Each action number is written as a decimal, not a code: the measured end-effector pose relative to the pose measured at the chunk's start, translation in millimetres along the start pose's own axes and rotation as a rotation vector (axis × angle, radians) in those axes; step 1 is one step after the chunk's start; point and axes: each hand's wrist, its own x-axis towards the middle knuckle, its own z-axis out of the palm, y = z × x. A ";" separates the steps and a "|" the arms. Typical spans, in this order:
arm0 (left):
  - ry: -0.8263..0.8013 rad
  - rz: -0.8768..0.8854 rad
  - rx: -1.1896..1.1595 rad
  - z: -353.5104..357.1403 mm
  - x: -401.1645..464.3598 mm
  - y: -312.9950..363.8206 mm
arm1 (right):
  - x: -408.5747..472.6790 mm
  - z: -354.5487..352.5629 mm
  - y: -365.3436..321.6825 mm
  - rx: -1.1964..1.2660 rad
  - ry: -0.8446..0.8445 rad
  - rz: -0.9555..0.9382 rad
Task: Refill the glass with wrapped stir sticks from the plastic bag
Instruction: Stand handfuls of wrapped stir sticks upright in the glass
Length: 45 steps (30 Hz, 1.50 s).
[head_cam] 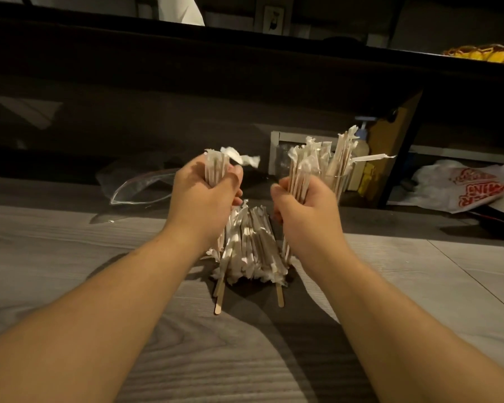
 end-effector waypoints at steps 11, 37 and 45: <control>-0.004 -0.144 -0.007 4.1 -5.3 2.9 | -6.7 1.2 -4.1 0.062 -0.010 0.002; 0.002 0.110 -0.221 121.1 58.3 65.0 | 70.2 -61.6 -46.2 -0.025 0.312 -0.269; -0.068 0.036 -0.014 126.8 56.1 33.4 | 73.3 -60.5 -21.3 -0.423 0.209 -0.112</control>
